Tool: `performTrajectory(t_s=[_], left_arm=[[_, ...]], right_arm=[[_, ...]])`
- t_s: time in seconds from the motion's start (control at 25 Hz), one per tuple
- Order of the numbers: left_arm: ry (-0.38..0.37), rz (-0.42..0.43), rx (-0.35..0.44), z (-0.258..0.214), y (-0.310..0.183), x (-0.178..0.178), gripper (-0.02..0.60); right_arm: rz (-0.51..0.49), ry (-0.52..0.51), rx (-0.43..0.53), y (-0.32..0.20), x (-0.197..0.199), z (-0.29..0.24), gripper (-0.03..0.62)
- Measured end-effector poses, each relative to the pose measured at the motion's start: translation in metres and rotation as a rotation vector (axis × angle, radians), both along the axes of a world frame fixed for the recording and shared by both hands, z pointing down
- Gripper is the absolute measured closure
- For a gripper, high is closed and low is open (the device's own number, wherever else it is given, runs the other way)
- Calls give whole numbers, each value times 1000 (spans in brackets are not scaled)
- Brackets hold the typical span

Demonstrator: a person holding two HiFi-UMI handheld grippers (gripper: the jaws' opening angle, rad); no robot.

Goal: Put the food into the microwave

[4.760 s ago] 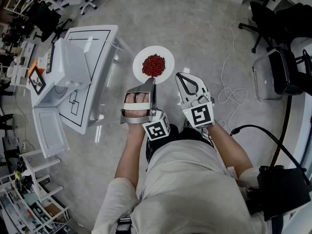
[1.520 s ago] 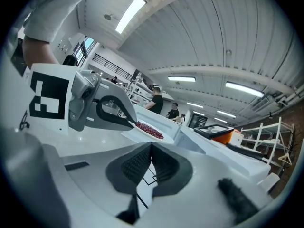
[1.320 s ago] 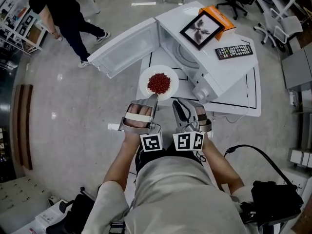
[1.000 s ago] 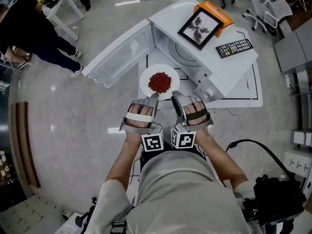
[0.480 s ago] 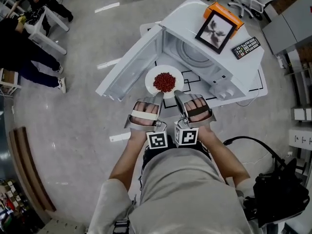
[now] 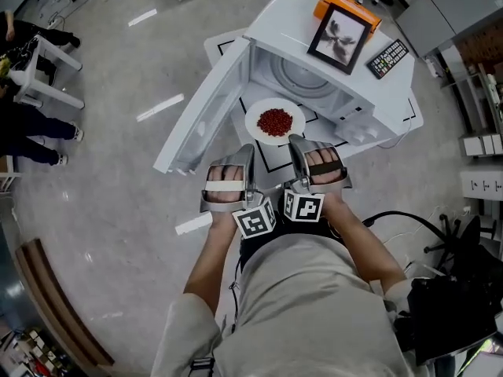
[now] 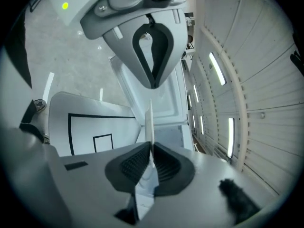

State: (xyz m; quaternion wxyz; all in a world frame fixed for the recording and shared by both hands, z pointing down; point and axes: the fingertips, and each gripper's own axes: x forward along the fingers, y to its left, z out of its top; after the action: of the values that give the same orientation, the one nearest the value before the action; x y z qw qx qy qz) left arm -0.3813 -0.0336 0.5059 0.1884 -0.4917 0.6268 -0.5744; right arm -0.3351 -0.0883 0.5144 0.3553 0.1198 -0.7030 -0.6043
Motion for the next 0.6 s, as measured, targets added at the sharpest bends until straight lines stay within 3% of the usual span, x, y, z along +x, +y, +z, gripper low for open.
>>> performTrajectory(t_s=[0.12,0.32,0.6], left_arm=[[127,-36,16,7,-2,-9,574],[428,-91,36,32,-1,-15,574],[761,-174,85,63,-5,-17,574]], right_arm=[[40,-5,-10,-13,-1,3,565],[97,-19,-15,-30,-4,5,565],[159,-31,-27,-61,-6,9,565]])
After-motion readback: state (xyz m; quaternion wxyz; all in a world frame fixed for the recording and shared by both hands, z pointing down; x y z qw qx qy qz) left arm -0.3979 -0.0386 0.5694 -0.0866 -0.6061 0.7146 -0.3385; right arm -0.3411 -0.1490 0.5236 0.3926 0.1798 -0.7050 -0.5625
